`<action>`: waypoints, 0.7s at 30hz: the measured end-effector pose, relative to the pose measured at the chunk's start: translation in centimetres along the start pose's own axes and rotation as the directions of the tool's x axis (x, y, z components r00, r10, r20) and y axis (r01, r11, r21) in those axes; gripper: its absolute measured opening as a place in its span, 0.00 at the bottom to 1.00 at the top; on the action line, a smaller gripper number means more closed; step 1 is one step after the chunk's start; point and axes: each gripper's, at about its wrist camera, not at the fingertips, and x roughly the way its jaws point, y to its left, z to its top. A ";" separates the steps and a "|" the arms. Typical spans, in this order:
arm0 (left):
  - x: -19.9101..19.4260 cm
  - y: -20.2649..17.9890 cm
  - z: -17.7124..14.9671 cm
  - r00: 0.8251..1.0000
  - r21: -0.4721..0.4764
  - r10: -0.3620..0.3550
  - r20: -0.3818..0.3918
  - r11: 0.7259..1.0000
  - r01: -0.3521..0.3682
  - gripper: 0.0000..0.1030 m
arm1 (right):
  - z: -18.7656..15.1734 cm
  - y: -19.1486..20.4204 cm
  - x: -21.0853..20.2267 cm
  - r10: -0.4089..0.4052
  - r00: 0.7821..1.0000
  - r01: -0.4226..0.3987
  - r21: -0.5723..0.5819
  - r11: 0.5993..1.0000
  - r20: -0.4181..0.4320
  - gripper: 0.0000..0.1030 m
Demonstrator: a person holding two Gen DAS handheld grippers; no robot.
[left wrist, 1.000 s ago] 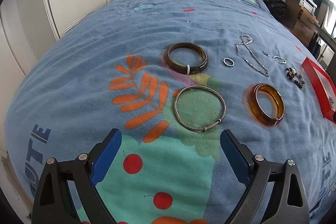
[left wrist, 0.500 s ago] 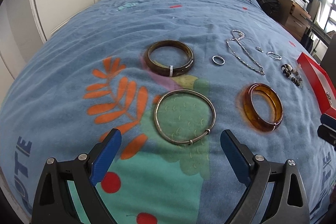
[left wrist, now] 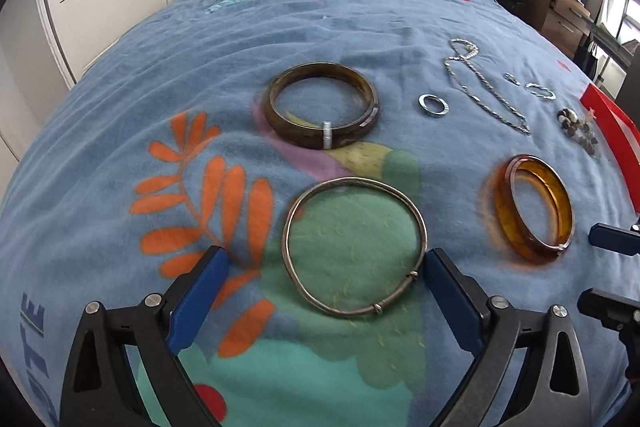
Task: Organize jewelry
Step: 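Grasp the thin silver bangle with the left tool while the right tool grasps the amber bangle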
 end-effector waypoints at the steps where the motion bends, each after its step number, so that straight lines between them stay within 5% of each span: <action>1: 0.0 0.1 -0.1 1.000 -0.002 0.003 0.001 1.000 -0.003 0.95 | 0.2 0.1 0.3 0.004 1.000 -0.004 -0.009 1.000 -0.001 0.59; 21: 0.0 1.9 -0.2 0.999 -0.047 -0.033 0.018 0.998 0.033 0.90 | 5.5 0.7 5.2 0.039 0.999 -0.037 -0.048 0.998 0.023 0.65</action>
